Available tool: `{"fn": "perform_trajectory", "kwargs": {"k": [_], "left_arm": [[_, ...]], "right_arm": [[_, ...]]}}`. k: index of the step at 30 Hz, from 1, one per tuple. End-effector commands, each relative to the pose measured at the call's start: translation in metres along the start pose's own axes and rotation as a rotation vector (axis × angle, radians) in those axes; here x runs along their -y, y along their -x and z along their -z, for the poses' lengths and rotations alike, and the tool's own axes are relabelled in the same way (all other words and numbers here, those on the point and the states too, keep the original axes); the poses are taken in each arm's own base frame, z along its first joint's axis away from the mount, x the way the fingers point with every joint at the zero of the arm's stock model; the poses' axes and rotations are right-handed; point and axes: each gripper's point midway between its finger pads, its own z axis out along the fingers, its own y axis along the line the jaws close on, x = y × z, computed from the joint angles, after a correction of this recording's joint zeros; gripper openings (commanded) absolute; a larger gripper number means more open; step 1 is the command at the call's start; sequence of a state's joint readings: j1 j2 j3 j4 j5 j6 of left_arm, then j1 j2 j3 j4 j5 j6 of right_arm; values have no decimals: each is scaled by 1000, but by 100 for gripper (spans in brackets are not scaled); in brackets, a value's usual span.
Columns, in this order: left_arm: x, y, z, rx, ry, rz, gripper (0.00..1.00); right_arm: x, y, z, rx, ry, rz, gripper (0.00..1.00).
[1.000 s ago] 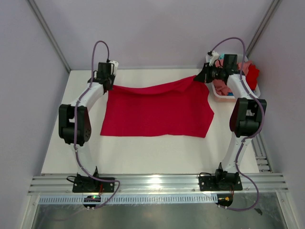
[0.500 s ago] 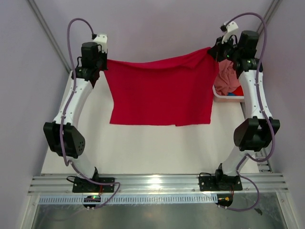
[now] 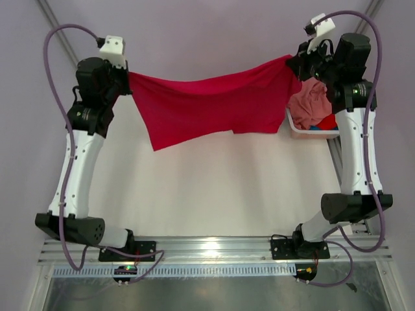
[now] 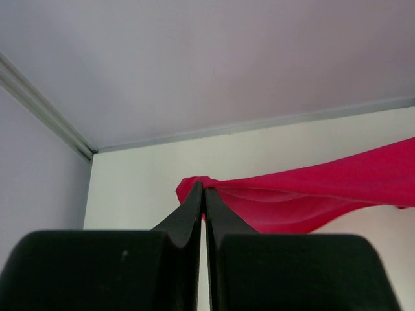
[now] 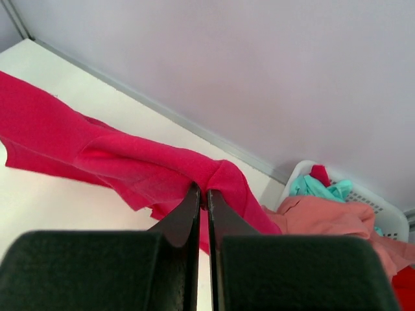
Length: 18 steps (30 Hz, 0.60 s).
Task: Fold and stack the t-shirts
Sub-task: Fold the tshirt
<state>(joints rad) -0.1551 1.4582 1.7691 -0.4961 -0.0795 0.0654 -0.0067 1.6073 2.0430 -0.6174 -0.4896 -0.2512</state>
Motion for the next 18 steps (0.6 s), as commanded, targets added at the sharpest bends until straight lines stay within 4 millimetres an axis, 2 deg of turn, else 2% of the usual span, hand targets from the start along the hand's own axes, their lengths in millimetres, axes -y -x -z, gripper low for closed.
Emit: {"fn": "perform_trajectory", "kwargs": {"k": [1,2,4,5,7,8,10,11,12,13,14,15,18], "left_arm": [[4,41,64,130,-58,59,0],[3,43,76,133,-58,64,0],[9,47,98,151,-106,61,0],[11,54,119,181,-124,90,0],[15,45,136,163,-146,93,0],[17,50,159,199,-171,80,0],[21,38,176,187,-194,64,0],[21,41,199,225,-207,44,0],[20,38,208,229,-204,11,0],[20,30,216,206,-207,-1,0],[17,28,225,209,-198,-9,0],[13,29,241,234,-180,-19,0],[8,22,265,265,-153,-31,0]], "right_arm": [[-32,71,68,156,-60,110,3],[-48,76,74,163,-39,124,3],[-62,88,92,187,-43,145,3],[-73,98,113,217,-33,145,3],[-90,106,133,248,2,93,3],[-99,110,154,268,9,78,3],[-111,110,175,287,33,42,3],[-117,102,179,273,51,17,3],[-126,106,203,311,54,26,3],[-130,104,212,319,57,23,3],[-131,97,216,308,52,17,3],[-136,97,233,332,46,26,3],[-140,90,252,333,23,37,3]]}}
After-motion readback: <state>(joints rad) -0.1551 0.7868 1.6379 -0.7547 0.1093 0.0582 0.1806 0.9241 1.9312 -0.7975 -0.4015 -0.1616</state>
